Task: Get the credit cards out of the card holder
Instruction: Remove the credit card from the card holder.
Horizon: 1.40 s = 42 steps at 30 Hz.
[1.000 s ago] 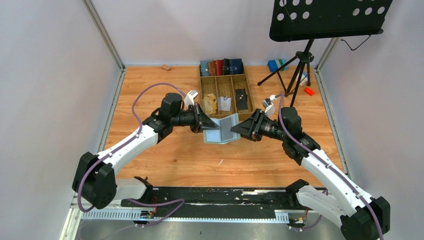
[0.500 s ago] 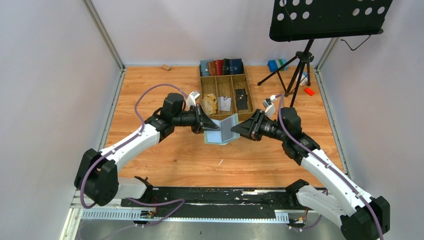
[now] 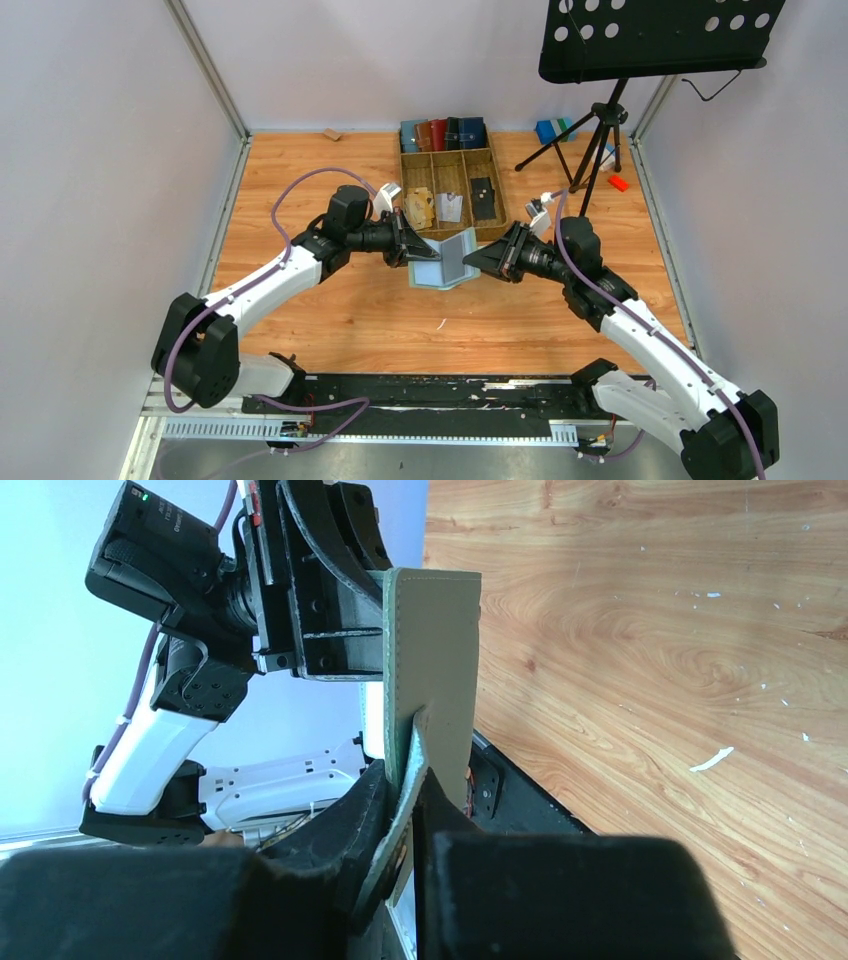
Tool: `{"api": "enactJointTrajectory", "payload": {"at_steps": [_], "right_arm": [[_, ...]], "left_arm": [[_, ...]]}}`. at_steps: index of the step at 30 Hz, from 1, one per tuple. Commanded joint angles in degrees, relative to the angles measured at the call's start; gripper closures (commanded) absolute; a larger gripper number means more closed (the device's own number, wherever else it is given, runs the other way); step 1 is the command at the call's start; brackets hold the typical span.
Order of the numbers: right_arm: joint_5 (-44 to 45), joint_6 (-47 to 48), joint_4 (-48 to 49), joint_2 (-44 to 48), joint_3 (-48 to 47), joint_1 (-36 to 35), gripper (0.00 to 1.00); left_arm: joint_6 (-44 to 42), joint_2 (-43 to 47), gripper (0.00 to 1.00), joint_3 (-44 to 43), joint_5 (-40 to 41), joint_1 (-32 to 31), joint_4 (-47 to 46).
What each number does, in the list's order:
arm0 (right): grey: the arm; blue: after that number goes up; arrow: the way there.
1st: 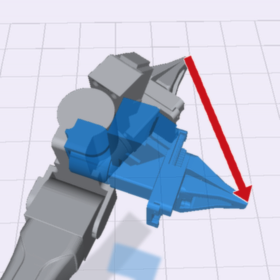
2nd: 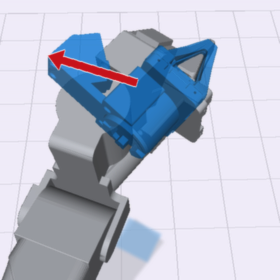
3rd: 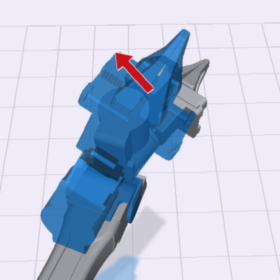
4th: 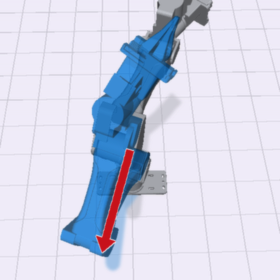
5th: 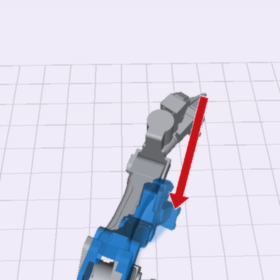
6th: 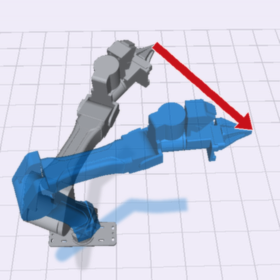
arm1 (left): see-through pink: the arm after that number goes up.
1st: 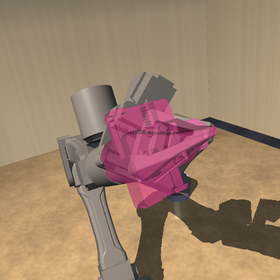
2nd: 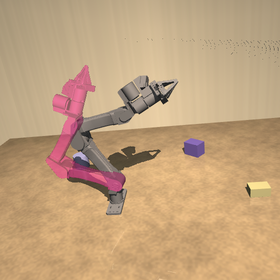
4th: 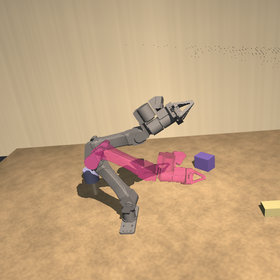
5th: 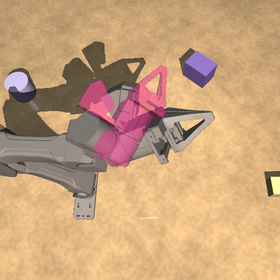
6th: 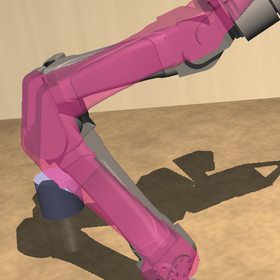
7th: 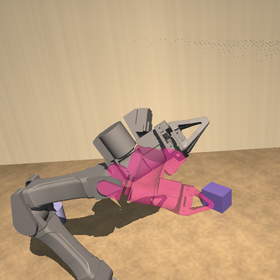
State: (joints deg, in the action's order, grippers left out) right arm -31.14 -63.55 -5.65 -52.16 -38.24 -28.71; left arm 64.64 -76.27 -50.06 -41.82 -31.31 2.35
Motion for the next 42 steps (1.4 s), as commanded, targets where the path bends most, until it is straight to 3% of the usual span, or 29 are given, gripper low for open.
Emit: {"api": "enactJointTrajectory", "payload": {"at_steps": [1,30,34,38,42], "right_arm": [[-1.98,-1.92,8.05,-0.44,0.30,-0.32,0.95],[-4.23,-1.78,11.95,-5.51,-0.08,-1.52,0.84],[-4.38,-1.76,12.33,-5.76,-0.08,-1.45,0.78],[-3.98,-1.69,11.73,-5.69,0.05,-1.51,0.90],[-4.18,-1.46,11.29,-5.89,-0.11,-1.51,0.94]], "left_arm": [[-0.88,-0.60,1.00,-2.19,-1.79,-0.29,-2.09],[-2.27,-3.34,1.00,-5.16,-2.04,-0.41,-0.49],[-2.41,-3.61,1.00,-5.55,-2.05,-0.40,-0.20],[-2.42,-3.67,1.00,-5.57,-2.08,-0.42,-0.21],[-2.42,-3.64,1.00,-5.56,-1.99,-0.39,-0.15]]}}
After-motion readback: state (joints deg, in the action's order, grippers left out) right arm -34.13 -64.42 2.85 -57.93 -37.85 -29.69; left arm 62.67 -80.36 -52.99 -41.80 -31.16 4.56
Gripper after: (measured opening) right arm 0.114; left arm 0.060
